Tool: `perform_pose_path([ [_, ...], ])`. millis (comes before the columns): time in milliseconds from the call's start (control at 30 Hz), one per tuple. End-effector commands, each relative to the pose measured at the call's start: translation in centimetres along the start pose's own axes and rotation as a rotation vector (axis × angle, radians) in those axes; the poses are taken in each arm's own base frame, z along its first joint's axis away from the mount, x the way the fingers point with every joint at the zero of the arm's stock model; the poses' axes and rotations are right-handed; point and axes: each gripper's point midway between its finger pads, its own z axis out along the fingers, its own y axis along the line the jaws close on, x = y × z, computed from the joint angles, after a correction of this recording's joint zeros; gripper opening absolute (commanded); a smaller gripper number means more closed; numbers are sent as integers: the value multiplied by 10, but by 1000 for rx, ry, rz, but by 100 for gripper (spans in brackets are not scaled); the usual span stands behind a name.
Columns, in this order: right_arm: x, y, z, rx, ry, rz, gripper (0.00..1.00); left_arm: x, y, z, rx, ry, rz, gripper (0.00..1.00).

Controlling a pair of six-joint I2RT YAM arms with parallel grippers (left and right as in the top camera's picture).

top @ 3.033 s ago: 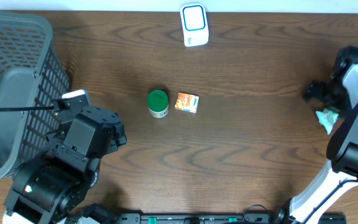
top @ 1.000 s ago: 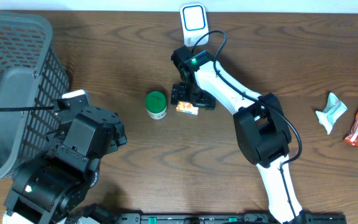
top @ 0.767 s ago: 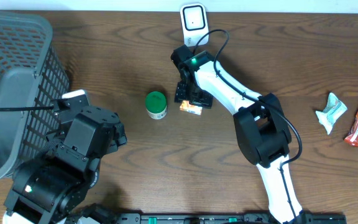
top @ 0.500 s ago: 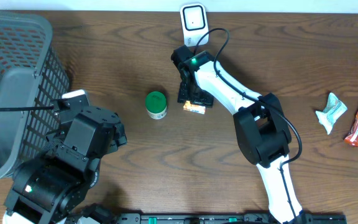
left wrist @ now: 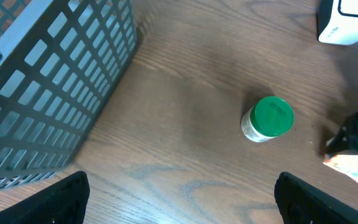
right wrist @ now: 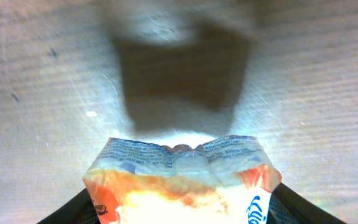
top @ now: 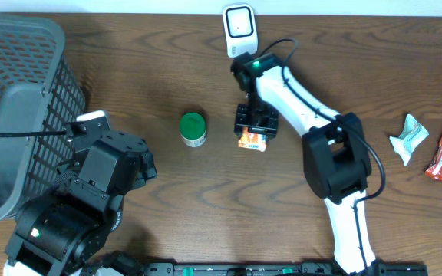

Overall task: Scan the item barcode
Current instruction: 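Lift the orange box and turn it with the right gripper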

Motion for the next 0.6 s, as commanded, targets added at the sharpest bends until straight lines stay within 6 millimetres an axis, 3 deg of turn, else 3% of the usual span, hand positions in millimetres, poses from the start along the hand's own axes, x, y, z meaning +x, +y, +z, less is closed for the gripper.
perform_pose_path([
  [0, 2, -4, -24, -79, 21, -28, 60, -3, 3, -1, -14, -13, 1, 95],
  [367, 19, -23, -31, -134, 161, -8, 61, -3, 3, -1, -14, -13, 1, 95],
  [567, 25, -23, -32, -142, 188, 0, 61, -3, 3, -1, -14, -13, 1, 95],
])
